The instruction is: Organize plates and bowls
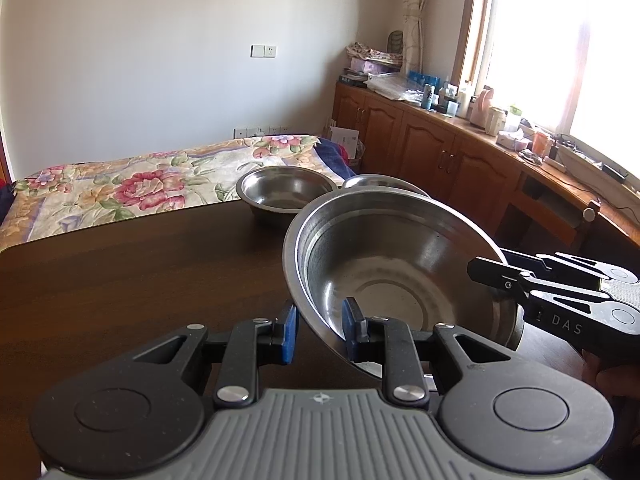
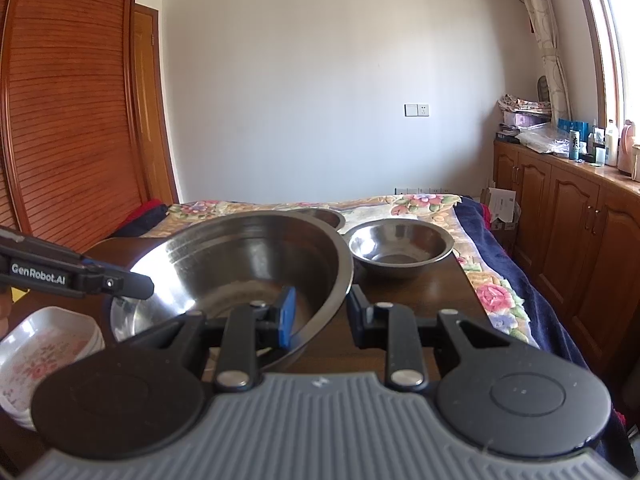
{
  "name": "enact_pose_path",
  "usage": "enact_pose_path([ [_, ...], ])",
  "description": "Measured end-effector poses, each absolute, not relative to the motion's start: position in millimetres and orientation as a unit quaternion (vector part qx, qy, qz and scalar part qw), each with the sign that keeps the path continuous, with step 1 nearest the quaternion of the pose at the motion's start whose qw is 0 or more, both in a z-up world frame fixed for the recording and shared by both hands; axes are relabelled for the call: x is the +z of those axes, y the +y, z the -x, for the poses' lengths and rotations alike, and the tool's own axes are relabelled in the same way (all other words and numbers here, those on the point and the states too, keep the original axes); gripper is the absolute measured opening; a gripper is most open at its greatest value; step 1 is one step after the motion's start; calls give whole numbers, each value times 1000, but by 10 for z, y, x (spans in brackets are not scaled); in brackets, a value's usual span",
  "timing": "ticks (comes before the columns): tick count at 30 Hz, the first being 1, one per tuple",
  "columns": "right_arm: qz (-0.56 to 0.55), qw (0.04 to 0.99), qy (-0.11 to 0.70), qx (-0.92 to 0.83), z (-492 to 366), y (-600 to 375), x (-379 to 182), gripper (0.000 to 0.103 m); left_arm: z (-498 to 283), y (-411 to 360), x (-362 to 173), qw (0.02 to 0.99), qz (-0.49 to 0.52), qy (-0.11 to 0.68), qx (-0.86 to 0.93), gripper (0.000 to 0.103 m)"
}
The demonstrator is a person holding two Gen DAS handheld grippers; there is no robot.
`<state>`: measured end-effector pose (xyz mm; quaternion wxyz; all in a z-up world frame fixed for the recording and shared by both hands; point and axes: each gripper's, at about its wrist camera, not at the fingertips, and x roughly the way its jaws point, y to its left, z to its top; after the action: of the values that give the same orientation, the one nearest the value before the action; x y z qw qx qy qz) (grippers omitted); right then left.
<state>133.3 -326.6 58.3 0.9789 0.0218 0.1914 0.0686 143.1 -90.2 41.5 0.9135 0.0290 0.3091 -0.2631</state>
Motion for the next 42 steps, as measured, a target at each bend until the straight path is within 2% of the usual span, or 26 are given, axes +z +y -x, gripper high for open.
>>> enact_pose_path([
  [42, -18, 970, 228, 77, -816, -3201, 415, 30, -786, -698, 199, 901, -40, 320, -291, 27],
])
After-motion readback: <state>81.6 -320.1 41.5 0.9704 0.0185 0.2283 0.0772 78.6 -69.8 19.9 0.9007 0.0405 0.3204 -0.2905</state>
